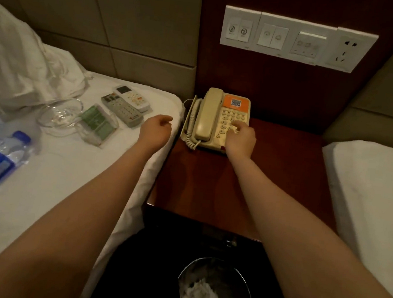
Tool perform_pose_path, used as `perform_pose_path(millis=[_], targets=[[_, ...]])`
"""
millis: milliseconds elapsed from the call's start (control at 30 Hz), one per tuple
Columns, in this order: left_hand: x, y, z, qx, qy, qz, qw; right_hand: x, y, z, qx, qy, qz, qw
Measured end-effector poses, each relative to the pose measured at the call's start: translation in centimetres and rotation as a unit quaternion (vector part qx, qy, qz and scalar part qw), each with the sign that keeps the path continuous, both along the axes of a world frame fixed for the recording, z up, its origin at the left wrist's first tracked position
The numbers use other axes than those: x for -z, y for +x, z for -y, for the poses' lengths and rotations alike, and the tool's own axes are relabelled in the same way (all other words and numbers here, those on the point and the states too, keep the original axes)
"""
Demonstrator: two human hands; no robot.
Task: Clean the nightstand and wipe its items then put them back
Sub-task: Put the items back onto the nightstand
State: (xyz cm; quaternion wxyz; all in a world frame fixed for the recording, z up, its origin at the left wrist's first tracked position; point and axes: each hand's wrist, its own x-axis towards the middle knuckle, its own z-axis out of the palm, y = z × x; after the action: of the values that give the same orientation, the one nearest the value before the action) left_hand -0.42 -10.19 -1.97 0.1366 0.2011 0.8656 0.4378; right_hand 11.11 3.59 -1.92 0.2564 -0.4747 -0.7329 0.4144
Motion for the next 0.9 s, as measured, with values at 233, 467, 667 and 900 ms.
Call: perform_pose_path(millis=[233, 467, 667, 900], targets=[[-2.6, 1.9, 8.1, -0.099, 0.064, 0.043, 0.992, -2.8, -2.2, 9.7, -0.151, -0.060, -0.056, 0.985], [-4.2, 3.7, 17.6, -0.201, 0.062, 0.008, 0.978, -4.7, -2.4, 19.6, -0.251, -0.111, -0.064, 0.960], [-5.1, 4.5, 26.7, -0.283, 0.039, -0.019, 0.958, -5.6, -2.4, 27.7, -0.353, -0.141, -0.054, 0.923], [-5.4, 7.4, 33.3, -0.359, 0.014, -0.016, 0.933, -5.8, -1.8, 34.8, -0.470, -0.151, 0.025, 0.869]])
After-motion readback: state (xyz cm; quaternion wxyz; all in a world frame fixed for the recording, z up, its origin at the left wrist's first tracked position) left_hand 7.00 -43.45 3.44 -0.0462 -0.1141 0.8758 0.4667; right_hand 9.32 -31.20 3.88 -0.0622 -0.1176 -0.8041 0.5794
